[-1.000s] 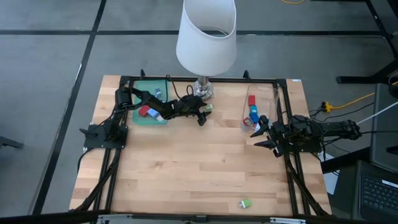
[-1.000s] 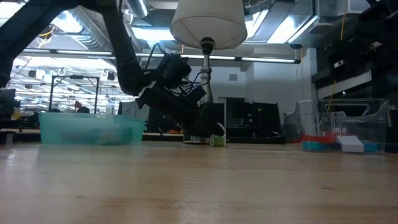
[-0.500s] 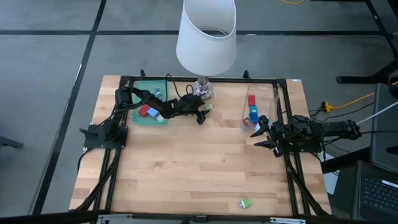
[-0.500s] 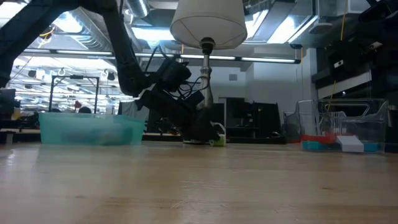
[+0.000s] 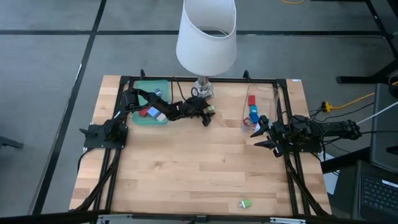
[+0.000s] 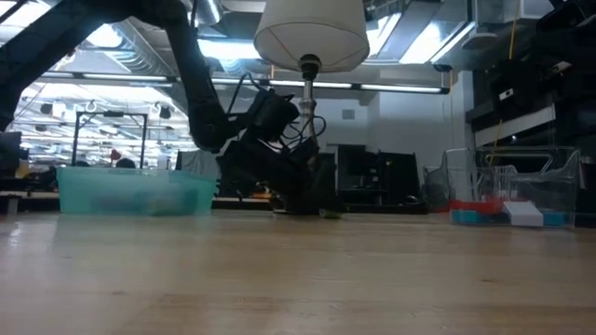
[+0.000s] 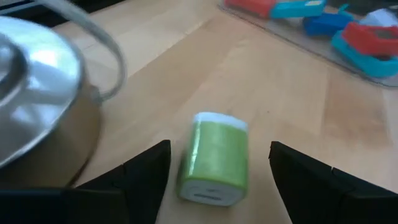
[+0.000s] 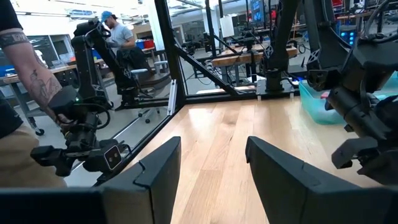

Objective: Pick & Place Office items
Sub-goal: Put the green charger adapter into the green bin

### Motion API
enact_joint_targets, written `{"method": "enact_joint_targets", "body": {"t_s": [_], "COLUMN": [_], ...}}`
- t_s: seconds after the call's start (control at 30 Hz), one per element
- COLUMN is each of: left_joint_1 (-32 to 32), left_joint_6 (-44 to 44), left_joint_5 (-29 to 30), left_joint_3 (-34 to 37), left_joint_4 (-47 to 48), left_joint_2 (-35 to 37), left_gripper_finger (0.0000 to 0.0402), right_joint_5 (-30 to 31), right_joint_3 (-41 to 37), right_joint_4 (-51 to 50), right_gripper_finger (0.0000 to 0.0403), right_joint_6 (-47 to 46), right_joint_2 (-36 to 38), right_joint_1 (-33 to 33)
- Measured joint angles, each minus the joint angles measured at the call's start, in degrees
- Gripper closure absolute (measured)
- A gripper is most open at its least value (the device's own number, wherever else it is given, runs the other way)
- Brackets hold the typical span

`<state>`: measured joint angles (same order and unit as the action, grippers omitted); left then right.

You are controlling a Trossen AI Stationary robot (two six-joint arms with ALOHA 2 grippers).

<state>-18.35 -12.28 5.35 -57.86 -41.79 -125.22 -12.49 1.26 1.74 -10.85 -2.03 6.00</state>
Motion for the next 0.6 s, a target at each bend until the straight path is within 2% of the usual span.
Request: {"method": "enact_joint_targets", "body": {"t_s": [0.2, 0.4, 0.53, 0.6], "left_joint_1": [-0.1, -0.3, -0.3, 0.3], "left_joint_6": [-2.8, -6.7, -12.1, -14.2], "left_joint_5": [0.6, 1.1, 0.4, -1.9], "left_joint_3": [-0.1, -0.2, -0.1, -0.1], "left_joint_4": [1.7, 3.5, 3.0, 0.6], "left_joint_2": [0.1, 0.3, 0.3, 0.3], "left_gripper_finger": [0.0175, 0.0279, 0.0279, 0.0279], "right_joint_5": [0.0, 0.0, 0.0, 0.0], "right_joint_3": [0.0, 0.0, 0.0, 0.0], "right_joint_4": [0.0, 0.0, 0.0, 0.0], "right_gripper_finger": [0.0211, 0.0211, 0.0211, 0.0211], "right_joint_6": [0.0, 0.0, 0.0, 0.0], "right_joint_2": [0.0, 0.0, 0.0, 0.0], "right_joint_1": [0.0, 0.0, 0.0, 0.0]}}
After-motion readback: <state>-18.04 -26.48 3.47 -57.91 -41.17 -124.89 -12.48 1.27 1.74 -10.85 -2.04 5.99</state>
